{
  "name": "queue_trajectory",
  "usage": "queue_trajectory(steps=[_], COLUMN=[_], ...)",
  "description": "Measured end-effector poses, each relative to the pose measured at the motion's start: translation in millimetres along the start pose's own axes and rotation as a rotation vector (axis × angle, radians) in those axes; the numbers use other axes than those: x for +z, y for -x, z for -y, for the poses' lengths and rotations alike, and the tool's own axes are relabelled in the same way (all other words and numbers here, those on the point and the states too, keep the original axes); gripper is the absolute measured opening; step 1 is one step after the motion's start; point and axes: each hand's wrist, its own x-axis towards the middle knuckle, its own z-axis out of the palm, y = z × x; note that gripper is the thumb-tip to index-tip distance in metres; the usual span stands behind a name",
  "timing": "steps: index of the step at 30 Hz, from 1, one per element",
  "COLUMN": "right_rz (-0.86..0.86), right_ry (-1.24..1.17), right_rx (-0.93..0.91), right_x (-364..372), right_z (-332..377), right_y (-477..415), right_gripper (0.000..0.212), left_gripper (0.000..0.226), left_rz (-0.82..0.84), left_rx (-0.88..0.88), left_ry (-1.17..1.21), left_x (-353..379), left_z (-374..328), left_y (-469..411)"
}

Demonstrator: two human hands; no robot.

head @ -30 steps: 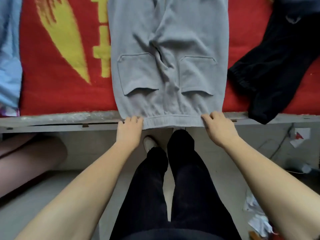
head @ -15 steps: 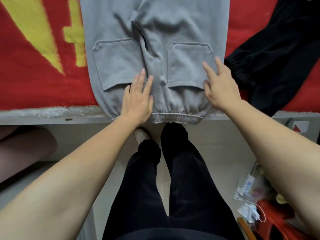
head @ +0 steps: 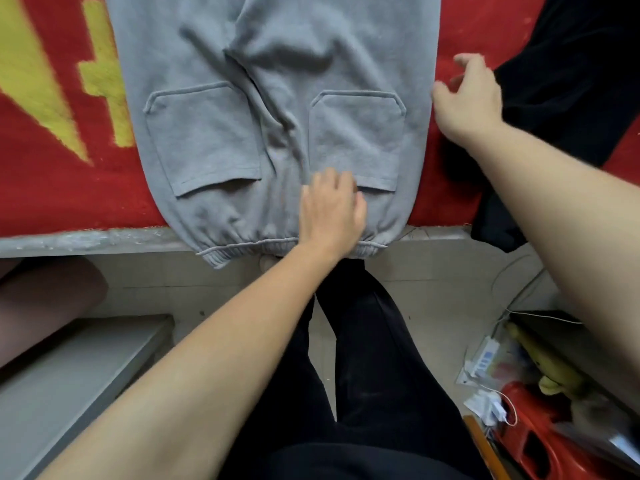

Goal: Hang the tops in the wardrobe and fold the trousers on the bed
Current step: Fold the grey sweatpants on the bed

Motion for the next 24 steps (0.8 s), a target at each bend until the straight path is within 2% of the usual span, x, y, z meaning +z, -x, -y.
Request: queue_trajectory(steps=[3,6,7,11,13,16,18,20,22,24], right_rz=[0.029,0.136,0.169,0.192,0.184,0.151,0.125,0.104,0.097,0.098], right_ry=[-0.077,-0.185,-0.209,-0.25,-0.274,-0.332,-0.396,-0.438,-0.458,-0.472], right_rx=[0.057,0.036,0.033,0.02,0.034,0.064,0.083,0.069,0.015,-0.06], right_x=[-3.5,-2.7,-1.6,-1.2,-5.3,-15.2,-21.0,-20.6,-11.6,5.7], right_z=[4.1,7.0,7.9,7.4,9.4,21.9,39.9,67.6,103.7,143.2], right_y=[-21.1,-35.5,-38.4,-42.8,-39.8,-30.0,-22.7,-14.1,-2.6,11.2], right_gripper=[0.051,0.05,0.044,0.02,0.013,0.019,0.024,0.022,0.012,0.014], left_gripper=[0.035,0.059,0.059,0.029,0.015,0.03,0.022,0.017,0.02,0.025], left_rz=[0.268,0.421,0.424,0.418,0.492,0.585,0.597,0.579,0.521,0.455], left_rx=[0.0,-0.08,-0.094,-0.105,-0.176,-0.38,-0.52,-0.608,-0.684,-0.739], left_ry=[0.09,-0.055,-0.095,-0.071,0.086,0.457,0.756,0.96,1.065,1.13], left_x=[25.4,45.7,49.2,46.2,32.3,10.4,-5.9,-22.3,-39.7,-55.8], left_z=[-33.4,-48.9,-50.5,-50.2,-43.7,-24.8,-6.0,21.3,55.4,90.8], left_y=[0.1,-7.7,-10.7,-17.6,-18.2,-12.9,-7.6,-2.2,4.6,12.9])
